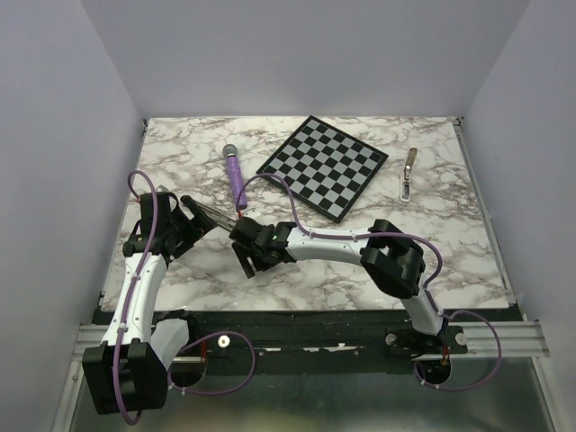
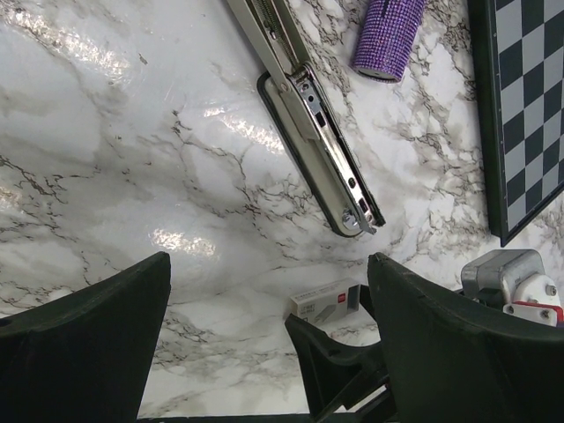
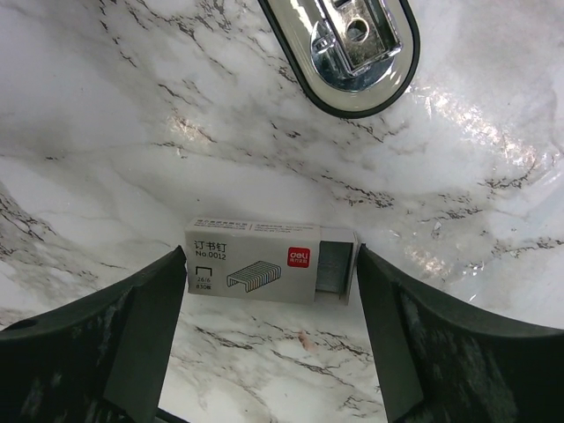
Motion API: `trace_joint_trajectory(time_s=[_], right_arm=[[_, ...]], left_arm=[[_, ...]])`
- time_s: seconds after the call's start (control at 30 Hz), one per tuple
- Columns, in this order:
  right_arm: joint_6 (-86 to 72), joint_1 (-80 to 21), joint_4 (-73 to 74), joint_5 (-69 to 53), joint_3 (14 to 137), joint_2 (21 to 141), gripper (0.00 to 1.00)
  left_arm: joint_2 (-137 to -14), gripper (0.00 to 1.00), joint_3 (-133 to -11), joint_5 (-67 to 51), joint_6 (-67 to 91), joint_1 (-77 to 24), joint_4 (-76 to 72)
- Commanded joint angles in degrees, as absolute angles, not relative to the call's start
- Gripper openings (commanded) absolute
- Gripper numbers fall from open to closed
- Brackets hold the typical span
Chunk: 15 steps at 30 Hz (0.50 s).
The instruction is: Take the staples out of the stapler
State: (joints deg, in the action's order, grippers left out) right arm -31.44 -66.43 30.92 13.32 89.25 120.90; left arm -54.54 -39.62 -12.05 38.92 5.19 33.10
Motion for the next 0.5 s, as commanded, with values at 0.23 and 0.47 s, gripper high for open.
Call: trace_joint_trajectory(time_s=[0.23,0.47], right_arm=[[-32.26,-67.85,34.19,15.73,90.97,122.43,0.77],[-32.43,-67.94,33.14,15.91,90.53,121.64,0.70]], left_arm=[[-53.53,0.99,-39.11,-13.62,38.32,5.54,32.61],[-53.26,0.99,-39.11,-13.71,38.23,5.54,32.70]])
